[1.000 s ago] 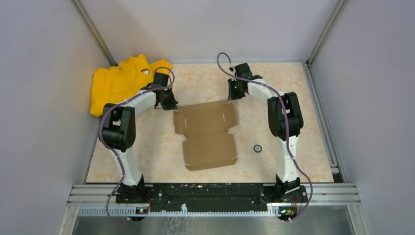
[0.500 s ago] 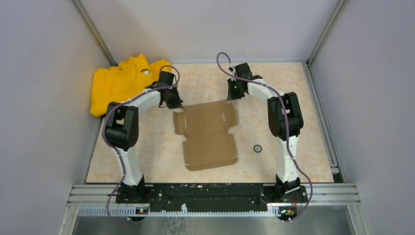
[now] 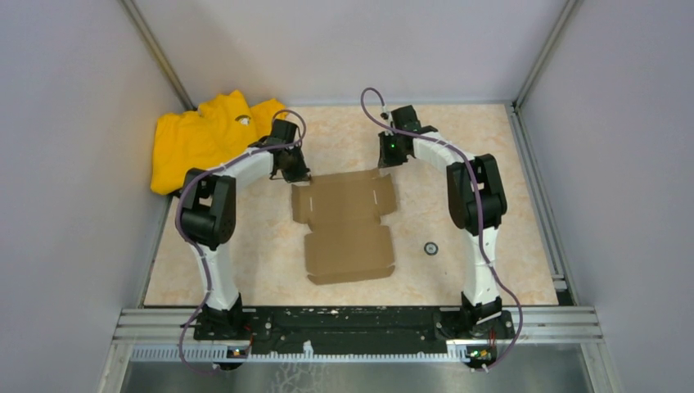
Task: Fold the paper box
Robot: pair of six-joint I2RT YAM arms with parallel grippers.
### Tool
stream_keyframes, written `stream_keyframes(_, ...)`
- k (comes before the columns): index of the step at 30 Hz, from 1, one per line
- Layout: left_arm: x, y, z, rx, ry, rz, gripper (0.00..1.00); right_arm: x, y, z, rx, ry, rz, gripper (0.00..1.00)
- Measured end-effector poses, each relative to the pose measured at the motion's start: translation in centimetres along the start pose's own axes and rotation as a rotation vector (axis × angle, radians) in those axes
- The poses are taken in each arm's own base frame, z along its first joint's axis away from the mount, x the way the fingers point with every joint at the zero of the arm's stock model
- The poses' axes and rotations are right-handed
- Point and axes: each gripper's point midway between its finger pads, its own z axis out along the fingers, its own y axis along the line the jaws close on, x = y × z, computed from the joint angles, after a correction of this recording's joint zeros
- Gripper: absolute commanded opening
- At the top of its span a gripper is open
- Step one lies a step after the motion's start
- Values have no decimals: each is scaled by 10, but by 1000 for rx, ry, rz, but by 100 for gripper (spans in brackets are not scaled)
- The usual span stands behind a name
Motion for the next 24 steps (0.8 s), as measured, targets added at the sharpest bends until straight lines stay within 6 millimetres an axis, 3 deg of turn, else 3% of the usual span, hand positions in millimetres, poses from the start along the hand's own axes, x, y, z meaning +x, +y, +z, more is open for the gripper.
stream_keyframes(20,6,-14,9,1,12,22,0,3,12,2,-14,6,-18,9)
stream_keyframes(24,6,-13,9,-5,11,22,0,3,5,2,18,5,-11,9)
